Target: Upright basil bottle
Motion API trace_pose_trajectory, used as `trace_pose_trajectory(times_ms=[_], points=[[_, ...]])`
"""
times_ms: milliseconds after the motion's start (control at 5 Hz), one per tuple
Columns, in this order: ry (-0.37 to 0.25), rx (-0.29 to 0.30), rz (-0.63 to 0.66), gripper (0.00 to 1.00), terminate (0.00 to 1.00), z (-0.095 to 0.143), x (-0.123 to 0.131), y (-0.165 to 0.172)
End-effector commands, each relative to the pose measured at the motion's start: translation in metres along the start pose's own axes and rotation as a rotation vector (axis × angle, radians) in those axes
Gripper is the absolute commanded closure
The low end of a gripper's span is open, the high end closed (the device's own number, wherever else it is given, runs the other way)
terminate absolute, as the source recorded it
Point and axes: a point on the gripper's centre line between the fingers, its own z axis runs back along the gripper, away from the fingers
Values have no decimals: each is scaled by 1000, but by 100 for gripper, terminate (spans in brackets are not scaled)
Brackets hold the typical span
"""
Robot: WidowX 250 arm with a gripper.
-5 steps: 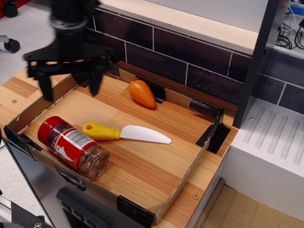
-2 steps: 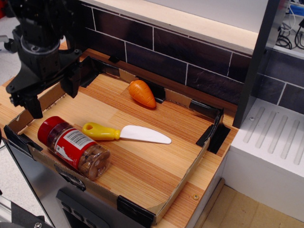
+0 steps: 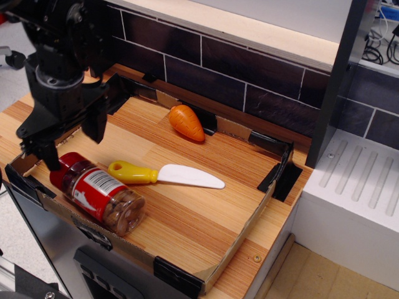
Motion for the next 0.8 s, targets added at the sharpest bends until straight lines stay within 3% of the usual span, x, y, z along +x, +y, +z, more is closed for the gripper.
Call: trace_pose_trajectory(times_ms=[0,200,600], points=[[33,5,-8,0,0,8,-1,12],[18,27,-22,0,0,-1,-4,14],[-22,17,-51,0,0,-16,-10,14]])
